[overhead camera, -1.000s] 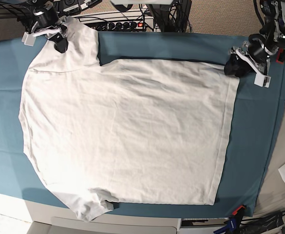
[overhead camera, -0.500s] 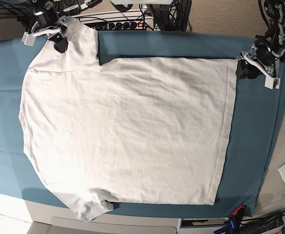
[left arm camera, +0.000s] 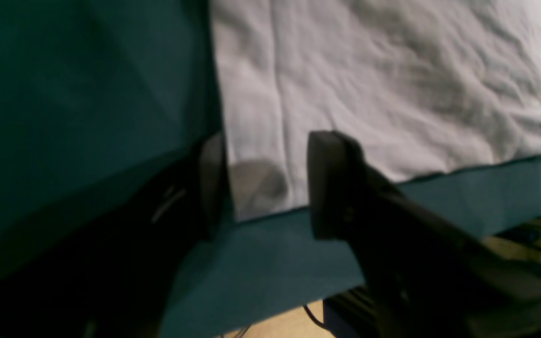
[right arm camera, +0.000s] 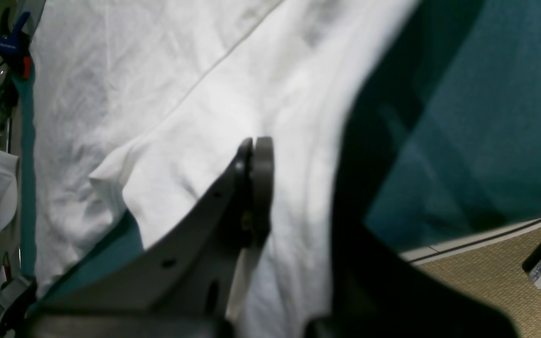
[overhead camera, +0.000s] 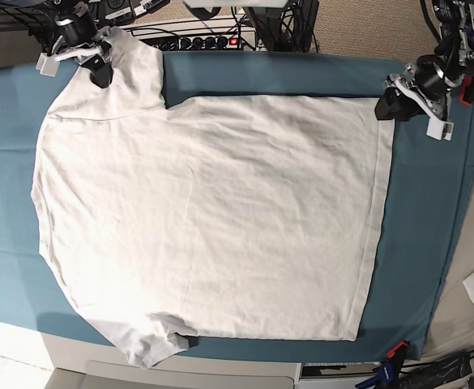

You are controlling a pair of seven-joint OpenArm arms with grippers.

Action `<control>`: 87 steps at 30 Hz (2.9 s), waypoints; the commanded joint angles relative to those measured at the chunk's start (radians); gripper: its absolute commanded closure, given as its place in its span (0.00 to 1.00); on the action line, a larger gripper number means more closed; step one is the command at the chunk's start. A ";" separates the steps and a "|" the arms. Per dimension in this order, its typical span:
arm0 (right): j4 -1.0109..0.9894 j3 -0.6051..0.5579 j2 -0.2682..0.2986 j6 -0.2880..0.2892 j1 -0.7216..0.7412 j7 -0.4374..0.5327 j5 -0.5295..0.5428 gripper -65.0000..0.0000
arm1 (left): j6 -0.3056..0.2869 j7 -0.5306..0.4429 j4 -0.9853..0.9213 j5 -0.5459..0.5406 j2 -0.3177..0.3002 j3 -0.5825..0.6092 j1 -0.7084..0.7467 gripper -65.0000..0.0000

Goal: Fold the T-shirt properly
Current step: 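Move the left gripper to the hem corner and grasp it, then lift the shirt edge with both grippers and fold it over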

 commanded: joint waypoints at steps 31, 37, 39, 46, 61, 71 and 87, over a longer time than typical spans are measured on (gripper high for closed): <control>0.185 0.103 0.056 0.134 -0.144 -0.025 -0.011 1.00 | 0.042 0.032 0.346 0.118 -0.001 -0.003 0.221 1.00; 0.261 0.138 0.061 0.134 -0.273 -0.048 0.034 1.00 | 0.053 0.033 0.452 0.156 -0.001 -0.003 0.338 1.00; 0.263 0.138 0.062 0.134 -0.311 -0.056 0.034 1.00 | 0.053 0.033 0.454 0.156 -0.001 -0.003 0.370 1.00; 0.262 0.138 0.061 0.134 -0.416 -0.100 0.087 1.00 | 0.052 0.041 0.454 0.159 -0.001 -0.003 0.460 1.00; 0.262 0.203 0.067 0.167 -0.562 -0.170 0.196 1.00 | 0.047 0.070 0.463 0.158 -0.002 -0.003 0.576 1.00; 0.283 0.292 0.084 0.205 -0.367 -0.157 0.248 1.00 | 0.037 0.009 0.549 0.186 -0.001 -0.002 0.421 1.00; 0.277 -0.047 0.119 0.098 0.179 0.006 -0.337 1.00 | 0.029 -0.021 0.364 0.212 -0.002 0.001 0.156 1.00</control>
